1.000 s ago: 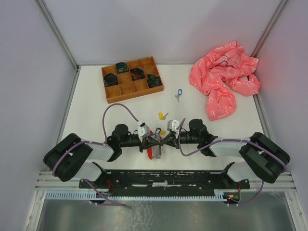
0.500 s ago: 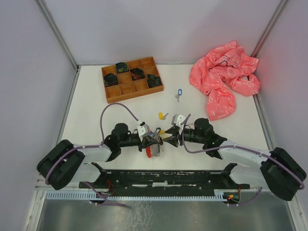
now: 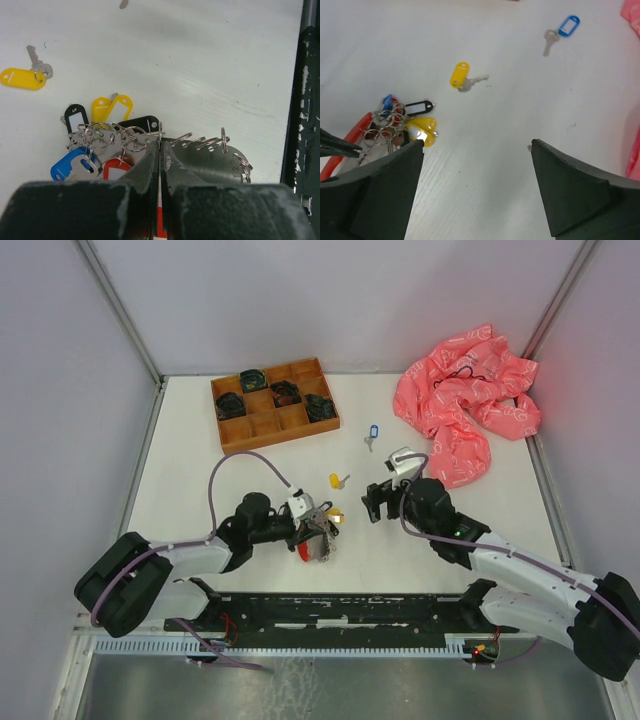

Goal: Put the keys on the keyring

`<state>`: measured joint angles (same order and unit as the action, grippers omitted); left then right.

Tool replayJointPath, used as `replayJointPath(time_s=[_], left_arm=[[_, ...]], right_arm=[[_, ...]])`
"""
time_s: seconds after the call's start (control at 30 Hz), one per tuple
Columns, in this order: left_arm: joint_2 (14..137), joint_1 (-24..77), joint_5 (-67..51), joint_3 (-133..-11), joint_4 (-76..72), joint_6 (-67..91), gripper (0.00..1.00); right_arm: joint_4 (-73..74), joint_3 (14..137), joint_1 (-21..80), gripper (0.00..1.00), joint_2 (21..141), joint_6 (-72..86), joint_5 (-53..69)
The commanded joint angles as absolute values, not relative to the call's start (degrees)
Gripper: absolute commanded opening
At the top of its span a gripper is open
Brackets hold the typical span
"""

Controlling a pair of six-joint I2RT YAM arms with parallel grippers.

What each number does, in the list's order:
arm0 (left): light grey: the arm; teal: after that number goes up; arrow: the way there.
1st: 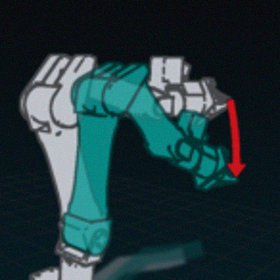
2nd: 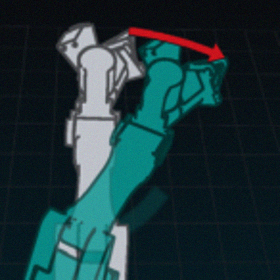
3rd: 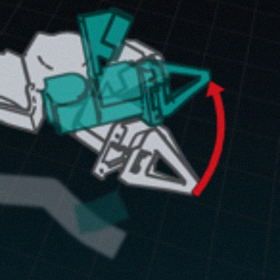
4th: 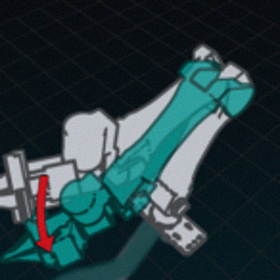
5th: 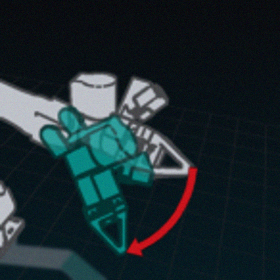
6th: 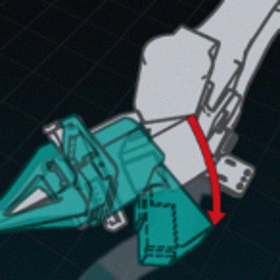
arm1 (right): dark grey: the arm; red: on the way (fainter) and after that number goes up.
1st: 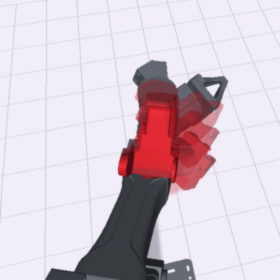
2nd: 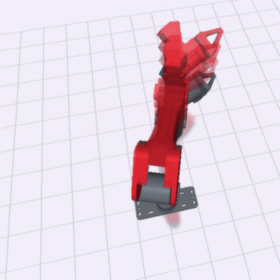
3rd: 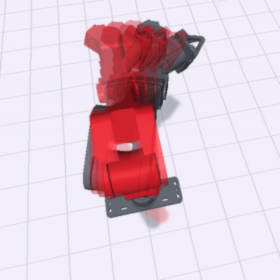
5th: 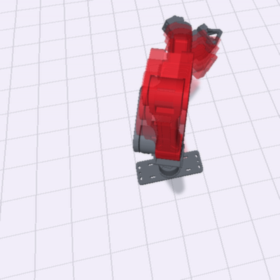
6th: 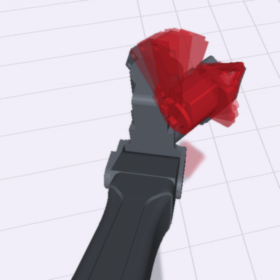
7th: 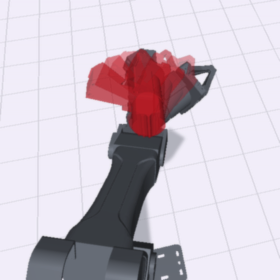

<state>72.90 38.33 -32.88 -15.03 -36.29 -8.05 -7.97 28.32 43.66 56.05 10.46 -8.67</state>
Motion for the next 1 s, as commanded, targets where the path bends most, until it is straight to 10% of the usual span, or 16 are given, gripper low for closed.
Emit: replayJointPath(time_s=[0.0,0.97], left_arm=[[72.08,38.1,-26.93,-18.77,-34.0,-6.96,0.03],[68.04,38.07,-15.19,-18.5,-28.65,-4.57,0.03]], right_arm=[[0.36,33.49,42.39,0.99,58.96,16.98,-21.57],[6.17,55.16,26.05,0.78,91.96,18.71,9.54]])
